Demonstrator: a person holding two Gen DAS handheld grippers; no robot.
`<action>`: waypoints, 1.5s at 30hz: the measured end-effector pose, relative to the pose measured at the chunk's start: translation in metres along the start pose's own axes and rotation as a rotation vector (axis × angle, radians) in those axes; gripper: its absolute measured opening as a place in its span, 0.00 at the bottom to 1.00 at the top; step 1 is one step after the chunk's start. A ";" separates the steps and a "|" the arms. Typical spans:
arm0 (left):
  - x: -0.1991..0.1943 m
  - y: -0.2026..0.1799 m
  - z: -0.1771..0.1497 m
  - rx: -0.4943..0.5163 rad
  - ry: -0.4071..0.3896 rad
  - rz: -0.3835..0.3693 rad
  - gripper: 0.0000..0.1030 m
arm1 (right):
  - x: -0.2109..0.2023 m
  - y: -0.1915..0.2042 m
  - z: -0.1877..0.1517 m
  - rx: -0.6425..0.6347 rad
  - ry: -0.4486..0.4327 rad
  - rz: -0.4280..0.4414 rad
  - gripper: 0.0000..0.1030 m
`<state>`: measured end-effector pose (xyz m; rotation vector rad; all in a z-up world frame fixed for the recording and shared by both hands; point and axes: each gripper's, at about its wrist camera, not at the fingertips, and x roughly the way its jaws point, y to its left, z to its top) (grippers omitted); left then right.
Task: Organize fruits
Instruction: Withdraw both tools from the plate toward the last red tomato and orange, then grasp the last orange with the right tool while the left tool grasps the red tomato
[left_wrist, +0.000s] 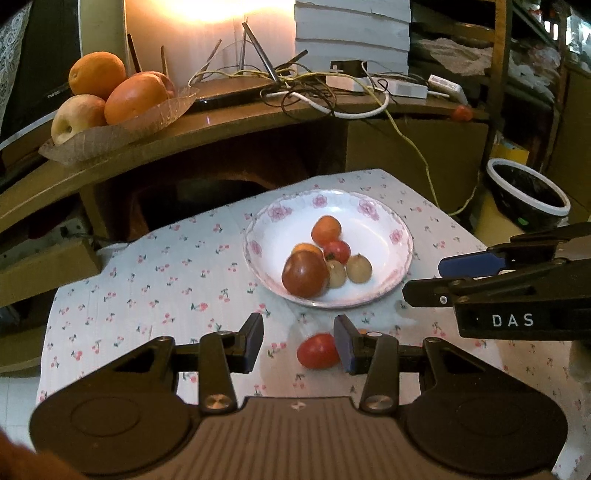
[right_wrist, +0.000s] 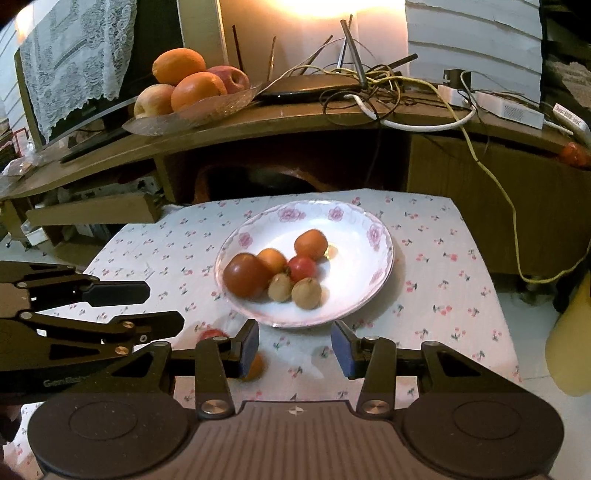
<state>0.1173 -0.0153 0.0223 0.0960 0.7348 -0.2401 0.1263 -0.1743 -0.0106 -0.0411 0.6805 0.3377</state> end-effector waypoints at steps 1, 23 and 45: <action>-0.002 -0.001 -0.002 0.001 0.002 -0.002 0.46 | -0.001 0.001 -0.002 0.000 0.001 0.000 0.43; -0.022 -0.014 -0.023 0.012 0.026 -0.022 0.46 | -0.021 0.019 -0.023 0.017 0.018 0.016 0.43; -0.007 0.003 -0.037 -0.029 0.114 -0.039 0.46 | 0.016 0.035 -0.020 -0.044 0.105 0.050 0.43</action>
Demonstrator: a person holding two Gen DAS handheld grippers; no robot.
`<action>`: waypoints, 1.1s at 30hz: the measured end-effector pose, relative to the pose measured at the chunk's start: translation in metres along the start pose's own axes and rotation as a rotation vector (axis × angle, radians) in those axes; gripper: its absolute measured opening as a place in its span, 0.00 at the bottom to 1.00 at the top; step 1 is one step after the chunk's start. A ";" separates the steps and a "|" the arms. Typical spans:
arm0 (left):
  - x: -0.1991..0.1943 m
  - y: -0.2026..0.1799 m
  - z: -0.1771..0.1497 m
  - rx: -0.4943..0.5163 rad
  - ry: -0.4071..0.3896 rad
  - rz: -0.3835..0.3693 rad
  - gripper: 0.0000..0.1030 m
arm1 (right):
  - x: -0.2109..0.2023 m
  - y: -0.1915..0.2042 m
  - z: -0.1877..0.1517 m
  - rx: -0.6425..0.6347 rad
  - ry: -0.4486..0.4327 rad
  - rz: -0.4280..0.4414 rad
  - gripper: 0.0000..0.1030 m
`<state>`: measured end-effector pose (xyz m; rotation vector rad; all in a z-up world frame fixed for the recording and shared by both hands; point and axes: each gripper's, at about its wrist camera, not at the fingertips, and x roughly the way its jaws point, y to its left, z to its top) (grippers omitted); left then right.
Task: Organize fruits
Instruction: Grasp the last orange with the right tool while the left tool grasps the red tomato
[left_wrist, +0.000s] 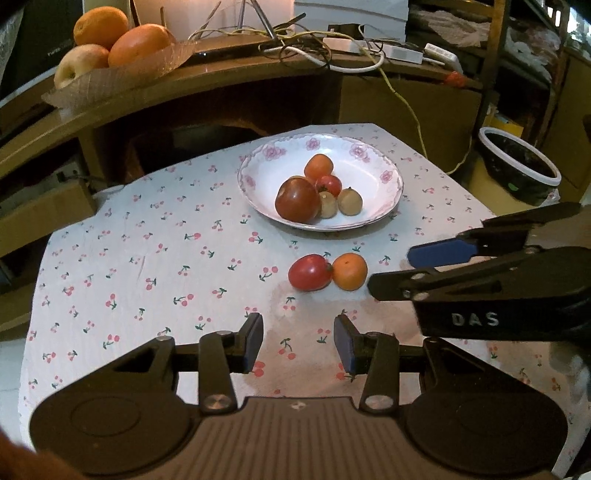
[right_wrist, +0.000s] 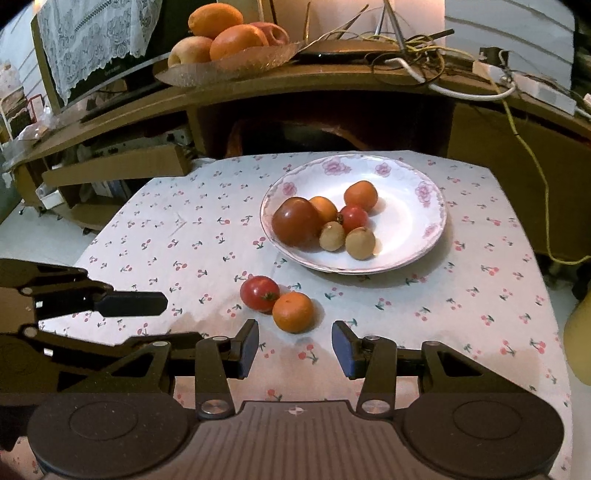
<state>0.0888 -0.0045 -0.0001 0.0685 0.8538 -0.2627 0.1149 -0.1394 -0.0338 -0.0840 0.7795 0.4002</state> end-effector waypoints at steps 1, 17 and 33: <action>0.001 0.001 0.000 -0.003 0.002 -0.004 0.46 | 0.003 0.000 0.001 -0.002 0.004 0.005 0.43; 0.023 0.012 0.004 -0.030 0.059 -0.041 0.47 | 0.044 -0.002 0.012 -0.043 0.103 0.028 0.35; 0.043 0.006 0.015 0.002 0.046 -0.070 0.47 | 0.026 -0.027 0.009 0.021 0.120 0.020 0.29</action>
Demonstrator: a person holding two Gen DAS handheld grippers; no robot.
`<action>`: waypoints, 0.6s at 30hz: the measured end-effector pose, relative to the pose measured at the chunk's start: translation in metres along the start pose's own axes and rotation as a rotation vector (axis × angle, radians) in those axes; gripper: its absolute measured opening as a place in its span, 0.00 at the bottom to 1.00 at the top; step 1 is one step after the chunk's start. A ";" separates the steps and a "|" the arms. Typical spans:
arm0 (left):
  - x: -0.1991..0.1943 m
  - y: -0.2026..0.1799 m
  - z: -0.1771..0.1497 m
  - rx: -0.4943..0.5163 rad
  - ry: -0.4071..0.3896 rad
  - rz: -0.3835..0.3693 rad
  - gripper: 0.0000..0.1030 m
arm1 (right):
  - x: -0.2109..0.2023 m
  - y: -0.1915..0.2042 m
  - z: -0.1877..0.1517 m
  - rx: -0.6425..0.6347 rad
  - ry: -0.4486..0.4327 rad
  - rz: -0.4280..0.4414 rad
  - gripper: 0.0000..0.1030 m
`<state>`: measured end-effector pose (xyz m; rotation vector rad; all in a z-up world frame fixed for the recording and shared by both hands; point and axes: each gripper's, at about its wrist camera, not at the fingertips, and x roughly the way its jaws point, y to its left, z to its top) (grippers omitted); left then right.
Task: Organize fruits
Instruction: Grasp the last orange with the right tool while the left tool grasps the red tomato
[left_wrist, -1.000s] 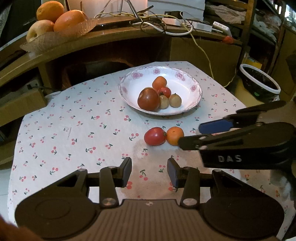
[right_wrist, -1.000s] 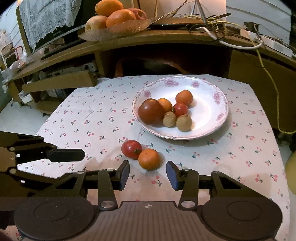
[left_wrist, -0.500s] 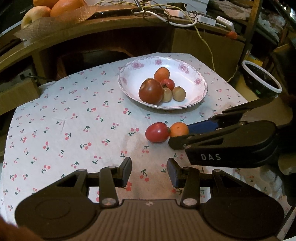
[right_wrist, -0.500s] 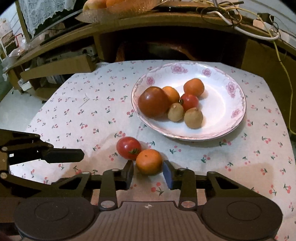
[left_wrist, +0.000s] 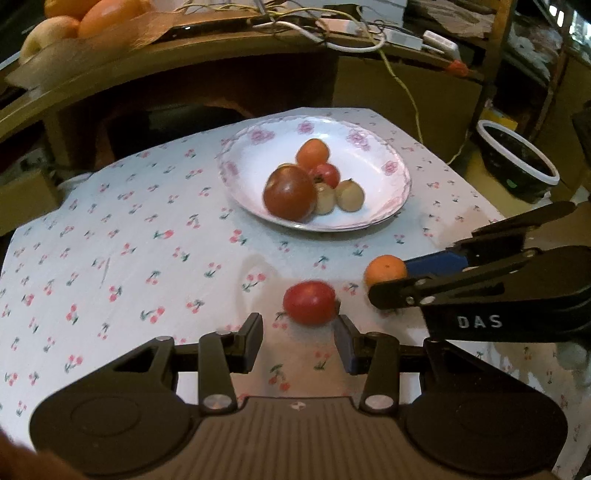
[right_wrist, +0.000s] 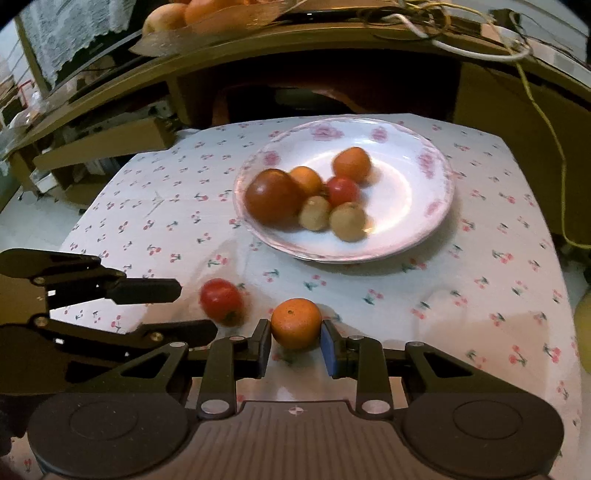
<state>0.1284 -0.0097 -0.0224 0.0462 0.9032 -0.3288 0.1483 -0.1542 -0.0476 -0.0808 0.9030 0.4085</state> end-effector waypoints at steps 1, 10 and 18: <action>0.002 -0.002 0.001 0.007 -0.003 0.000 0.47 | -0.002 -0.002 -0.001 0.006 0.000 -0.001 0.29; 0.019 -0.011 0.002 0.033 0.005 0.005 0.47 | -0.008 -0.015 -0.009 0.037 0.015 -0.007 0.29; 0.023 -0.009 0.005 0.019 -0.020 0.011 0.47 | -0.007 -0.014 -0.009 0.040 0.018 -0.005 0.29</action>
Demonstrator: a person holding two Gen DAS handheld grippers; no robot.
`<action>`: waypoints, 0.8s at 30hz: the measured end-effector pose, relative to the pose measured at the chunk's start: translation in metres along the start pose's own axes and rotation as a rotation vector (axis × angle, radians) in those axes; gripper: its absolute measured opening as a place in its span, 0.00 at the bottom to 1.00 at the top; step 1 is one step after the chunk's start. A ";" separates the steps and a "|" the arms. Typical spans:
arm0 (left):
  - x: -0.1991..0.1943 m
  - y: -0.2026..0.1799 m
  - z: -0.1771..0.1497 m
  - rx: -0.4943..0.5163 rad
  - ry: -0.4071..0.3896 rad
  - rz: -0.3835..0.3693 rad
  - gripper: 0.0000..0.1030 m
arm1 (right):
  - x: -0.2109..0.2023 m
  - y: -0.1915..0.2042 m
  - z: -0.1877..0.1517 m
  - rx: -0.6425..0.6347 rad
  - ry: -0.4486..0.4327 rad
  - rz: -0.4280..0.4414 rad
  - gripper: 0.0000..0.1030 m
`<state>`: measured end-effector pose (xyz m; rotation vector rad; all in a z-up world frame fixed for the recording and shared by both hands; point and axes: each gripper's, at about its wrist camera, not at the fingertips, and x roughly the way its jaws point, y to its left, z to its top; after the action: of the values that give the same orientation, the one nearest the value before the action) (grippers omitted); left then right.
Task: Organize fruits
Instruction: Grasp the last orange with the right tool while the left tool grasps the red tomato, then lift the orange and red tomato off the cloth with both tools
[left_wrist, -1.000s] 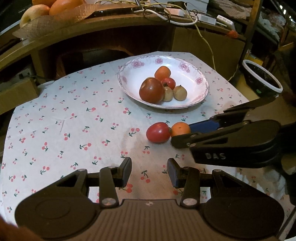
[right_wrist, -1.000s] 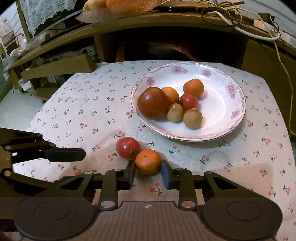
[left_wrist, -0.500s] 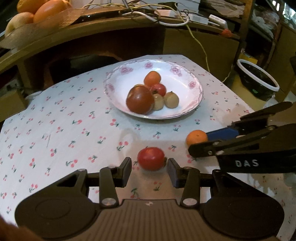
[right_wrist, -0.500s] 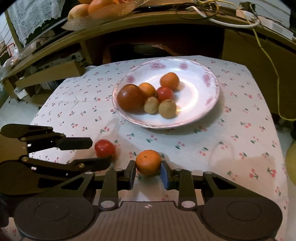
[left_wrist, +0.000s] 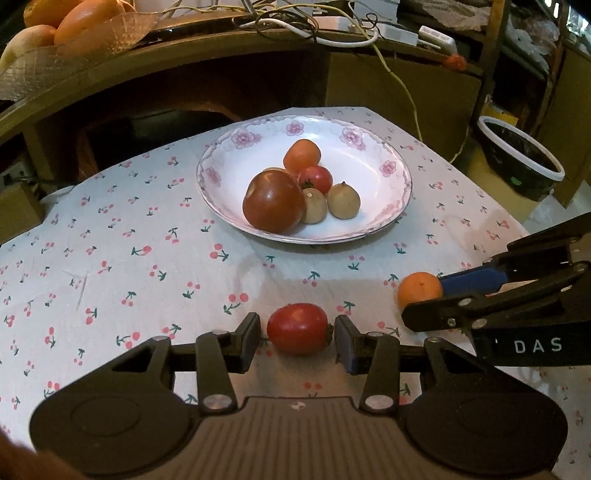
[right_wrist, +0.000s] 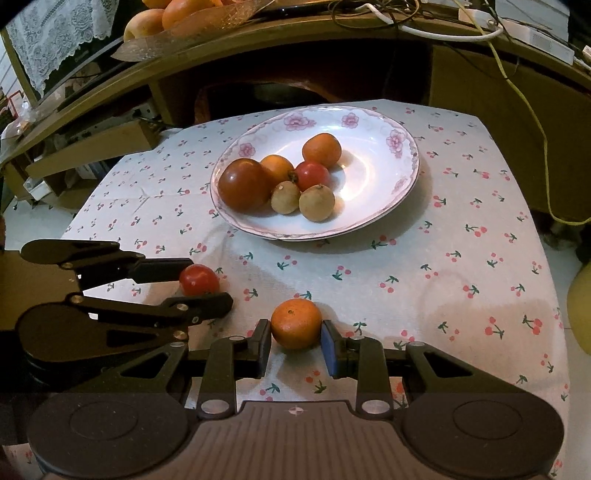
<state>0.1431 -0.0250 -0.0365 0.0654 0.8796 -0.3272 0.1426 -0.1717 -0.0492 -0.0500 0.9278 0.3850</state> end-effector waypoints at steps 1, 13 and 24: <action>0.000 0.000 -0.001 -0.002 -0.003 -0.001 0.47 | 0.000 0.000 0.000 -0.001 0.000 -0.001 0.29; -0.010 -0.004 -0.005 0.005 0.005 -0.013 0.41 | 0.001 0.007 -0.001 -0.036 0.013 0.002 0.29; -0.023 -0.005 -0.014 0.030 0.028 -0.007 0.41 | -0.001 0.014 -0.004 -0.074 0.020 -0.010 0.29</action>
<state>0.1173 -0.0216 -0.0276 0.0950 0.9031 -0.3468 0.1341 -0.1598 -0.0496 -0.1269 0.9323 0.4100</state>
